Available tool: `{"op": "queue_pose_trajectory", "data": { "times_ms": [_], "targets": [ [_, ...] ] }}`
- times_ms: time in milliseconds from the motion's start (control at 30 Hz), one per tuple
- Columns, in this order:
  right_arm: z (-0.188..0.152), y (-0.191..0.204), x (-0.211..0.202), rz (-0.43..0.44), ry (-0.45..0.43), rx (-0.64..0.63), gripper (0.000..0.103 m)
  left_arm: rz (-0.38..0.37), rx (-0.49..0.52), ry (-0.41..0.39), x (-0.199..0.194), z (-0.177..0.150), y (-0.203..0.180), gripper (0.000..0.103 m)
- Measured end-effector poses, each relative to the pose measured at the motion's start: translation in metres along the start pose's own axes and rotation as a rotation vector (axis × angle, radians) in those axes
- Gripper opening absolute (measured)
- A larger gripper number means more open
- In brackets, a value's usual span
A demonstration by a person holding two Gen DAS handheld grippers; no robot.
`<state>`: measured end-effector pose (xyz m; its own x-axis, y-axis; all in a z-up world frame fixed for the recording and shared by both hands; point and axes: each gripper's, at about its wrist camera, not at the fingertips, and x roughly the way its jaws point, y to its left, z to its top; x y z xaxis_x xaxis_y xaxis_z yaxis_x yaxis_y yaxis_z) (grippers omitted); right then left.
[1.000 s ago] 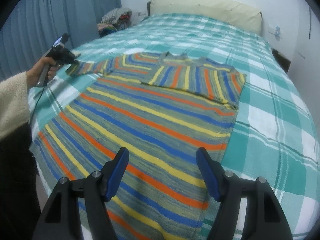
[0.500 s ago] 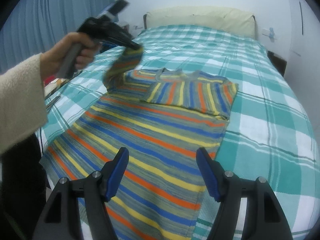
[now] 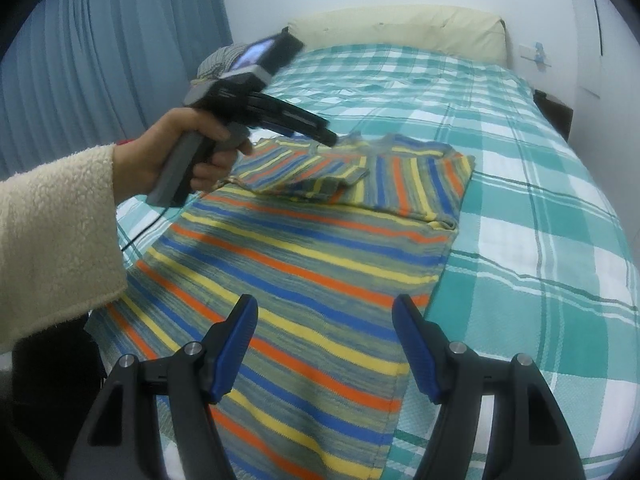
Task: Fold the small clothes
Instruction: 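Grasp the other sleeve cuff with the left tool and fold it across the chest, then grasp the sweater hem with the left tool while the right tool grasps the hem too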
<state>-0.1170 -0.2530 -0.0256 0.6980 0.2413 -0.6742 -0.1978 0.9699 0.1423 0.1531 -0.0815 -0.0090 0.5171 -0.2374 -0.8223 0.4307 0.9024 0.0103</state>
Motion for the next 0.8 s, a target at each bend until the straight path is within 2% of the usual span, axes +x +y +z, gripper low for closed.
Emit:
{"op": "queue_pose_trajectory", "data": {
  "times_ms": [100, 200, 267, 367, 433, 467, 533, 567, 633, 667, 700, 733, 767, 800],
  "targets": [
    [-0.001, 0.001, 0.001, 0.001, 0.005, -0.002, 0.069, 0.067, -0.055, 0.028, 0.006, -0.013, 0.037, 0.084],
    [-0.001, 0.003, 0.002, -0.001, 0.007, -0.008, 0.069, 0.193, -0.13, 0.101, 0.02, -0.038, 0.081, 0.084],
    [-0.002, 0.005, 0.004, -0.005, 0.012, -0.011, 0.069, 0.248, -0.202, 0.142, 0.028, -0.055, 0.109, 0.083],
    [-0.004, 0.006, 0.007, -0.01, 0.019, -0.017, 0.069, 0.252, -0.268, 0.158, 0.027, -0.072, 0.136, 0.083],
    [-0.004, 0.007, 0.008, -0.014, 0.022, -0.02, 0.069, 0.217, -0.291, 0.134, 0.019, -0.073, 0.141, 0.083],
    [-0.005, 0.007, 0.01, -0.017, 0.024, -0.02, 0.069, 0.176, -0.299, 0.11, 0.013, -0.072, 0.141, 0.083],
    [-0.005, 0.006, 0.012, -0.018, 0.027, -0.015, 0.069, 0.11, -0.282, 0.08, 0.008, -0.066, 0.133, 0.084],
    [-0.004, 0.006, 0.013, -0.017, 0.028, -0.013, 0.069, 0.108, -0.265, 0.075, 0.007, -0.067, 0.128, 0.084],
    [-0.004, 0.006, 0.014, -0.014, 0.029, -0.006, 0.069, 0.152, -0.21, 0.08, 0.014, -0.064, 0.115, 0.084],
    [-0.003, 0.006, 0.015, -0.014, 0.028, -0.006, 0.069, 0.186, -0.184, 0.091, 0.02, -0.065, 0.109, 0.075],
    [-0.003, 0.007, 0.015, -0.015, 0.027, -0.008, 0.069, 0.203, -0.17, 0.105, 0.027, -0.069, 0.105, 0.041],
    [-0.003, 0.008, 0.014, -0.018, 0.025, -0.011, 0.069, 0.163, -0.172, 0.134, 0.036, -0.074, 0.103, 0.02],
    [-0.004, 0.008, 0.013, -0.022, 0.022, -0.015, 0.069, 0.126, -0.184, 0.14, 0.038, -0.077, 0.102, 0.007],
    [-0.004, 0.009, 0.012, -0.025, 0.021, -0.017, 0.069, 0.142, -0.181, 0.117, 0.036, -0.078, 0.1, 0.006]
  ]
}}
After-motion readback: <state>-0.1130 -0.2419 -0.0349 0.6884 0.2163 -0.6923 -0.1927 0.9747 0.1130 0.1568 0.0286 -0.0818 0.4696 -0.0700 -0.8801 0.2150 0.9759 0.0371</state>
